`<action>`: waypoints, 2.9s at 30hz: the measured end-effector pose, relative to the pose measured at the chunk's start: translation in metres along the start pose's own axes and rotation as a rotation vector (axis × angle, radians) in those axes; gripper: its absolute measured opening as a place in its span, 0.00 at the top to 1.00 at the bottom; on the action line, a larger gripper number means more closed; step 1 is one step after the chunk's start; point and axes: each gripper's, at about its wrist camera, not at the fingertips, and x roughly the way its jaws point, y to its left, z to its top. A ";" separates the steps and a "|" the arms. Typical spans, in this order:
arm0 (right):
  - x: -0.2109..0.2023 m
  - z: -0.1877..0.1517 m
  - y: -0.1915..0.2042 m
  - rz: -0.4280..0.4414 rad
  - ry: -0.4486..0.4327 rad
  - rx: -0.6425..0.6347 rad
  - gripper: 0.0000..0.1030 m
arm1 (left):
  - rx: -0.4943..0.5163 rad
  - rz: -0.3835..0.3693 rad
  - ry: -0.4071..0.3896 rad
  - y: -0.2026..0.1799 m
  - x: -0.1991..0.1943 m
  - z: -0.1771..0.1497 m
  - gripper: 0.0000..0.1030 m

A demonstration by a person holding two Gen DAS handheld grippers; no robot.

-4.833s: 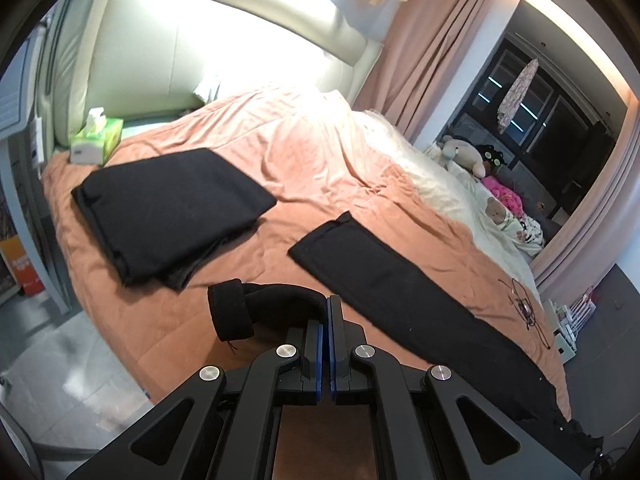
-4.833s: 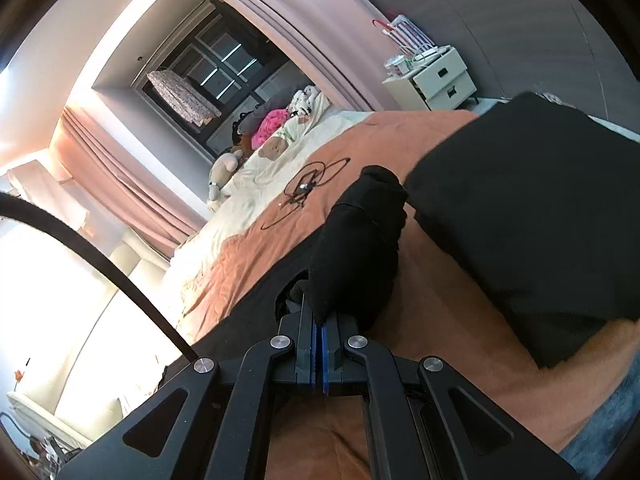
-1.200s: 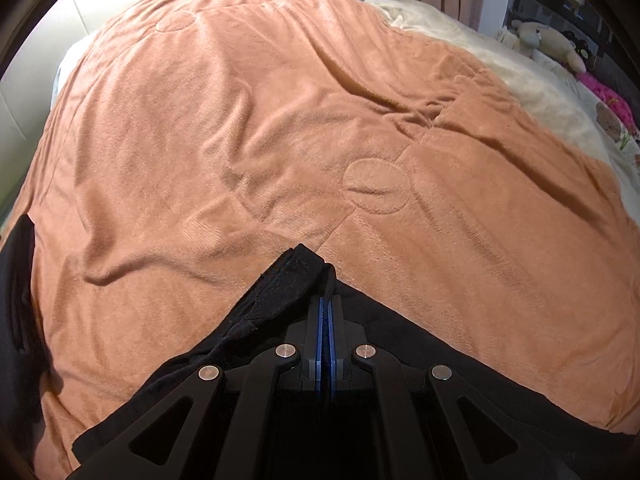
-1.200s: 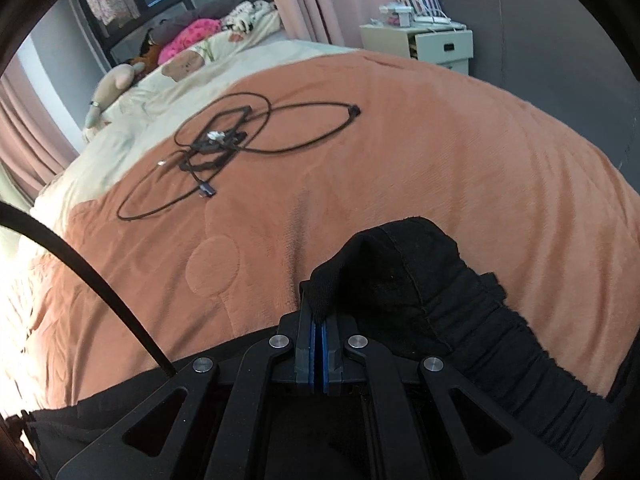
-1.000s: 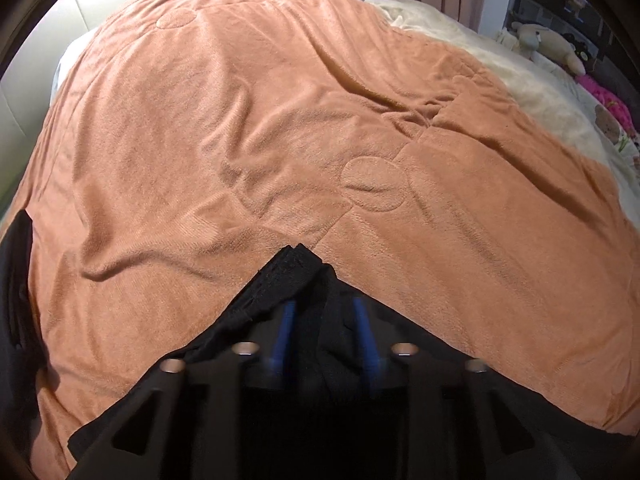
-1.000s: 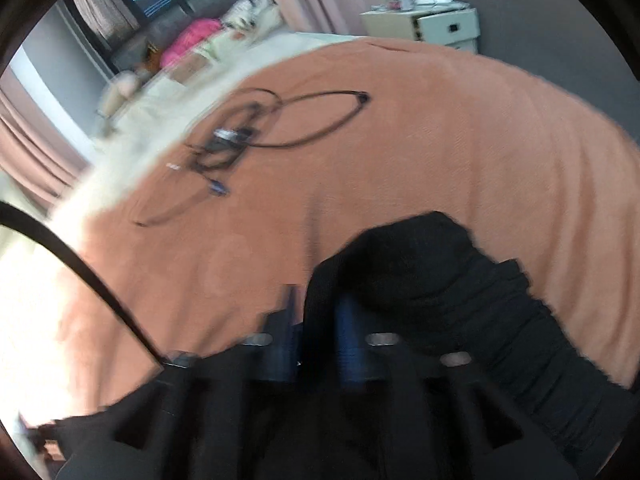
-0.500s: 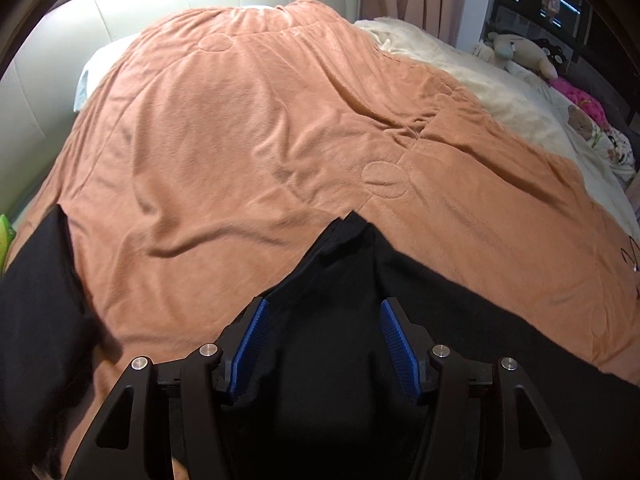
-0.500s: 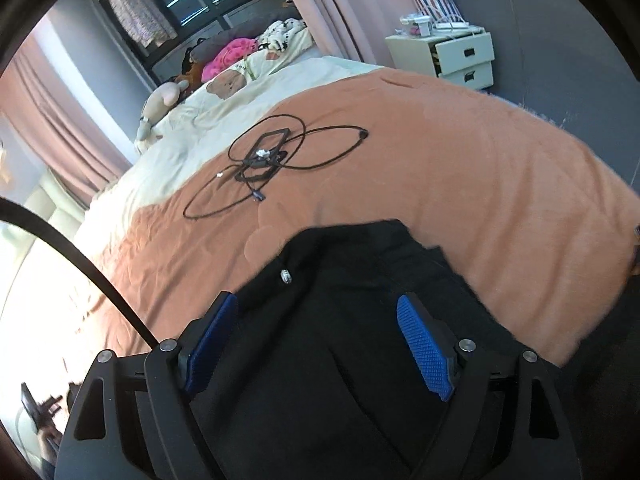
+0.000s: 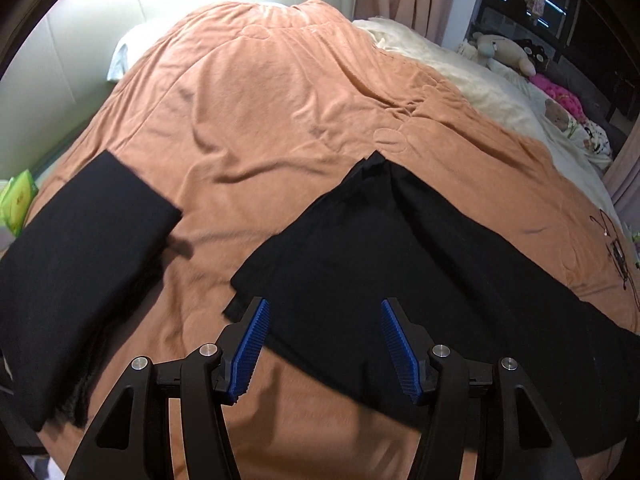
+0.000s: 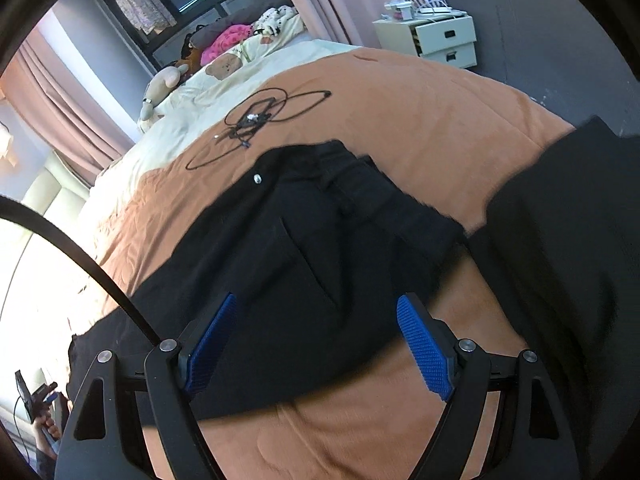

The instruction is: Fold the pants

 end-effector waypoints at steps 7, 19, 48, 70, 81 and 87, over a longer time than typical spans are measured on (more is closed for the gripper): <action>-0.027 -0.034 -0.004 -0.028 -0.042 -0.037 0.21 | 0.007 -0.023 0.018 0.015 -0.013 -0.033 0.41; 0.000 -0.008 0.016 -0.149 -0.013 -0.289 0.30 | -0.042 -0.074 0.039 0.027 -0.013 -0.059 0.41; 0.136 0.016 0.054 -0.471 0.346 -0.747 0.95 | -0.225 -0.198 0.075 0.030 0.012 -0.057 0.42; 0.124 -0.029 0.039 -0.595 0.339 -0.702 1.00 | -0.217 -0.144 0.042 0.010 0.030 -0.050 0.98; 0.044 -0.071 0.045 -0.316 0.132 -0.502 0.35 | -0.228 -0.184 0.091 0.023 0.025 -0.059 0.63; 0.047 -0.091 0.006 -0.064 0.098 -0.278 0.27 | -0.276 -0.212 0.118 0.025 0.035 -0.059 0.61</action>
